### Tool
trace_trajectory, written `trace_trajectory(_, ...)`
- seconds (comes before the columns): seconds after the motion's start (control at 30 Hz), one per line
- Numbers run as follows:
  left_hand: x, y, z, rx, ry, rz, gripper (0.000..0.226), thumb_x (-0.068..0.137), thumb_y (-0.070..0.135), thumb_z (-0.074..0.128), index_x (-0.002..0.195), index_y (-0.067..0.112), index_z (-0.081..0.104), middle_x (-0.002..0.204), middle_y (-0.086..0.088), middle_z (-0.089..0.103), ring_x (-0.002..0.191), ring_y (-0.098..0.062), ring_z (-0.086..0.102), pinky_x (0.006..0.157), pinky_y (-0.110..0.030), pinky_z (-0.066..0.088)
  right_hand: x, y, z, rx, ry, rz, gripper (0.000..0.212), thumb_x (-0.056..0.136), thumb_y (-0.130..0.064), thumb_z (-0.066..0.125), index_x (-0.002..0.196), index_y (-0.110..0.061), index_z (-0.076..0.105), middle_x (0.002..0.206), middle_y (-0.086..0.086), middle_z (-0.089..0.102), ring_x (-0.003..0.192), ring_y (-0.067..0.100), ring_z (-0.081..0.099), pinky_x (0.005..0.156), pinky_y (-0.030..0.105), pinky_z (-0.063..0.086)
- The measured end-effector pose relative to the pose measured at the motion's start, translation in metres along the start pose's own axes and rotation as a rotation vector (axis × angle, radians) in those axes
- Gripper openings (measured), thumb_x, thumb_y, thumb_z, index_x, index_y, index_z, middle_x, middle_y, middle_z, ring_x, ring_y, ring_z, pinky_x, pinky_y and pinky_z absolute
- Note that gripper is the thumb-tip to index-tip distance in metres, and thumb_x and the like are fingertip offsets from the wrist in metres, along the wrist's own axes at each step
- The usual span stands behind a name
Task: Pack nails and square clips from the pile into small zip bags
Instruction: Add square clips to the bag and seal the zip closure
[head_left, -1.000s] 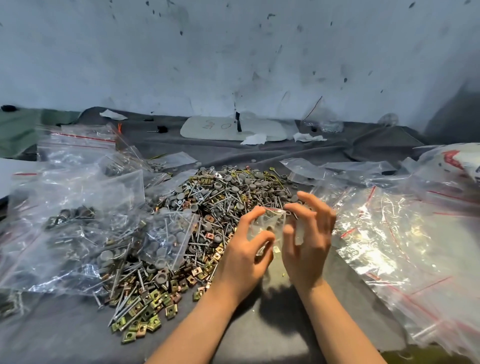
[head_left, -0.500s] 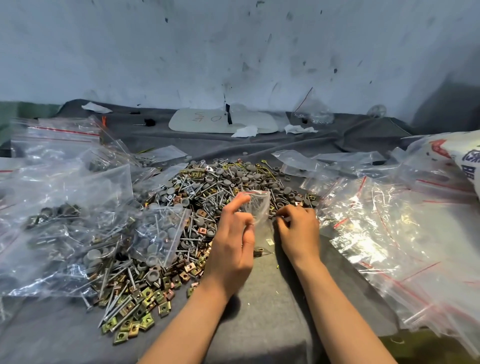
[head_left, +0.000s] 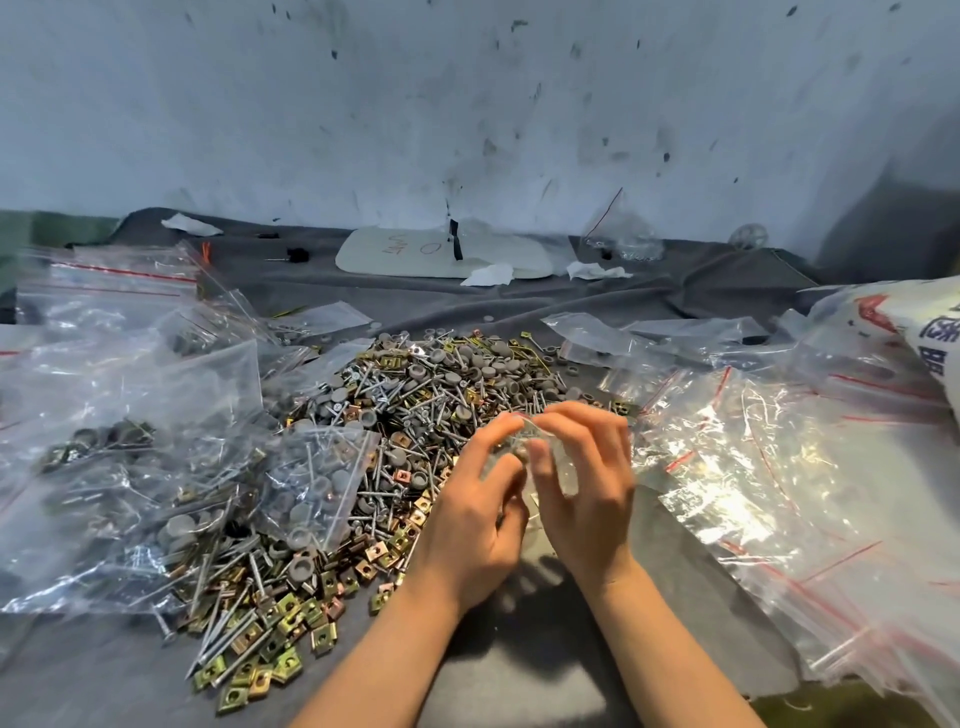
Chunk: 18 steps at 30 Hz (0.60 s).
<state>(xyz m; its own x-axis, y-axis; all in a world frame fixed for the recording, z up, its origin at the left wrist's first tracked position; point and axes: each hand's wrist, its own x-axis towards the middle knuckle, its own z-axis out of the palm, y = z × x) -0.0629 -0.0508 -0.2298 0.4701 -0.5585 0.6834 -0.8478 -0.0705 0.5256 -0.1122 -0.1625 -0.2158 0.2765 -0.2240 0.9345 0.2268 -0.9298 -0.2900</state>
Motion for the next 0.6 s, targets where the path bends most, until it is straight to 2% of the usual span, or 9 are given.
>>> trace_trajectory(0.07, 0.0, 0.0, 0.0, 0.012, 0.017, -0.003, 0.021, 0.087, 0.011, 0.04, 0.088, 0.0, 0.057, 0.139, -0.014, 0.045, 0.134, -0.02, 0.041, 0.107, -0.035, 0.038, 0.002, 0.001, -0.001, 0.031, 0.051, 0.124, 0.02, 0.092, -0.012, 0.049, 0.097, 0.001, 0.065, 0.098, 0.013, 0.063, 0.095, 0.022, 0.056, 0.089, 0.028, 0.043)
trace_trajectory(0.13, -0.001, 0.0, 0.002, 0.013, 0.047, -0.003, 0.02, 0.088, 0.01, 0.039, 0.086, 0.001, 0.056, 0.137, -0.016, 0.047, 0.134, -0.017, 0.039, 0.11, -0.026, 0.033, 0.003, 0.009, -0.001, -0.03, 0.021, 0.328, 0.019, 0.088, -0.005, 0.048, 0.097, 0.0, 0.065, 0.098, 0.01, 0.063, 0.096, 0.021, 0.053, 0.088, 0.019, 0.036)
trace_trajectory(0.17, -0.002, 0.0, 0.002, 0.012, 0.06, -0.012, 0.02, 0.089, 0.011, 0.039, 0.086, 0.001, 0.056, 0.136, -0.016, 0.047, 0.134, -0.015, 0.039, 0.111, -0.021, 0.031, 0.004, 0.015, -0.001, -0.085, -0.067, 0.429, 0.02, 0.085, -0.001, 0.05, 0.099, -0.002, 0.065, 0.098, 0.009, 0.064, 0.098, 0.022, 0.052, 0.086, 0.017, 0.033)
trace_trajectory(0.23, -0.002, -0.001, 0.002, 0.001, 0.081, -0.04, 0.02, 0.089, 0.012, 0.038, 0.085, 0.002, 0.055, 0.135, -0.016, 0.048, 0.133, -0.012, 0.038, 0.11, -0.016, 0.027, 0.0, 0.028, 0.003, -0.203, -0.326, 0.549, 0.024, 0.086, 0.001, 0.053, 0.106, -0.007, 0.065, 0.105, 0.007, 0.064, 0.107, 0.025, 0.049, 0.088, 0.022, 0.032)
trace_trajectory(0.33, -0.002, -0.002, 0.003, -0.021, 0.1, -0.065, 0.021, 0.088, 0.013, 0.037, 0.085, 0.002, 0.055, 0.135, -0.014, 0.048, 0.134, -0.011, 0.037, 0.11, -0.015, 0.027, -0.007, 0.036, 0.009, -0.302, -0.533, 0.574, 0.029, 0.09, -0.008, 0.053, 0.117, -0.012, 0.063, 0.119, 0.005, 0.06, 0.116, 0.022, 0.043, 0.099, 0.034, 0.032)
trace_trajectory(0.43, -0.002, -0.001, 0.002, -0.034, 0.106, -0.082, 0.02, 0.087, 0.014, 0.037, 0.085, 0.004, 0.054, 0.135, -0.014, 0.048, 0.134, -0.01, 0.036, 0.109, -0.012, 0.025, -0.008, 0.038, 0.012, -0.422, -0.661, 0.607, 0.034, 0.094, -0.018, 0.049, 0.127, -0.017, 0.058, 0.129, 0.003, 0.054, 0.122, 0.024, 0.038, 0.103, 0.037, 0.031)
trace_trajectory(0.6, -0.003, -0.002, 0.001, -0.053, 0.12, -0.113, 0.018, 0.086, 0.014, 0.037, 0.084, 0.006, 0.053, 0.135, -0.01, 0.047, 0.134, 0.001, 0.032, 0.108, -0.009, 0.022, -0.007, 0.034, 0.01, -0.4, -0.619, 0.62, 0.01, 0.09, -0.016, 0.059, 0.099, -0.017, 0.064, 0.111, 0.002, 0.062, 0.111, 0.024, 0.044, 0.095, 0.038, 0.036)
